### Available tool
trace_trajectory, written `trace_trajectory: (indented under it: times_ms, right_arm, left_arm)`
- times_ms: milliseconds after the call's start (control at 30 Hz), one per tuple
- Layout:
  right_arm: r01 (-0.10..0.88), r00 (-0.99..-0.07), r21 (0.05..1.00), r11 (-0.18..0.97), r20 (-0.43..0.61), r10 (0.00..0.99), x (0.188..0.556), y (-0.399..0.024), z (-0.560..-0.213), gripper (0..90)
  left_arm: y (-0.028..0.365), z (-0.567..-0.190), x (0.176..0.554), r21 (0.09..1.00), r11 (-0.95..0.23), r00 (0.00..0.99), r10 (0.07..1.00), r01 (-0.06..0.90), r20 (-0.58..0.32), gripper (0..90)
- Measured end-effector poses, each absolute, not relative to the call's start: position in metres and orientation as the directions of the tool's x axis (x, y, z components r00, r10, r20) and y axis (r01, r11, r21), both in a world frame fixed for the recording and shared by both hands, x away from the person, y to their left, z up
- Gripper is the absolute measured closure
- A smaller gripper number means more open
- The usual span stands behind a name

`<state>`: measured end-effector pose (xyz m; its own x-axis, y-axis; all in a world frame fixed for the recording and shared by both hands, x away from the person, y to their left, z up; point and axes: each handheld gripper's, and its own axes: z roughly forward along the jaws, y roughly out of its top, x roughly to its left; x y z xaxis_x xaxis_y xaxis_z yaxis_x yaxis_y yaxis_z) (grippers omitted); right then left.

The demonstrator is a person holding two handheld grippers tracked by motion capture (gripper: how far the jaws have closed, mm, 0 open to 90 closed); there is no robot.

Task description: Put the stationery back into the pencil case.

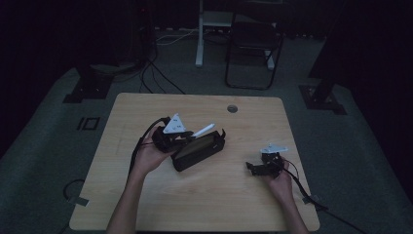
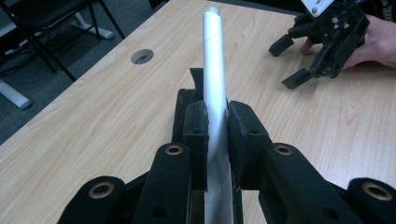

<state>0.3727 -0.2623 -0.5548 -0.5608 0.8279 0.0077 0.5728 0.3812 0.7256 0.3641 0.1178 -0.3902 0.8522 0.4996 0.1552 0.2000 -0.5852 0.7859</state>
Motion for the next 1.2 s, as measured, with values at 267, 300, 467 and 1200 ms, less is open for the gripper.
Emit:
trace_trajectory:
  times_ms: [267,300,467,1200]
  right_arm:
    - [0.573,-0.561,0.726,0.381,0.008,0.828,0.373,-0.262,-0.555,12.0]
    - [0.573,-0.561,0.726,0.381,0.008,0.828,0.373,-0.262,-0.555,12.0]
    - [0.572,-0.561,0.726,0.381,0.007,0.828,0.373,-0.262,-0.555,12.0]
    - [0.573,-0.561,0.726,0.381,0.008,0.828,0.373,-0.262,-0.555,12.0]
  left_arm:
    - [0.113,-0.393,0.367,0.782,-0.592,0.852,0.497,0.193,0.165,78.7]
    - [0.113,-0.393,0.368,0.783,-0.593,0.853,0.494,0.191,0.166,78.7]
    - [0.112,-0.396,0.370,0.786,-0.589,0.859,0.487,0.188,0.160,78.7]
    - [0.113,-0.406,0.384,0.776,-0.593,0.862,0.489,0.214,0.136,78.7]
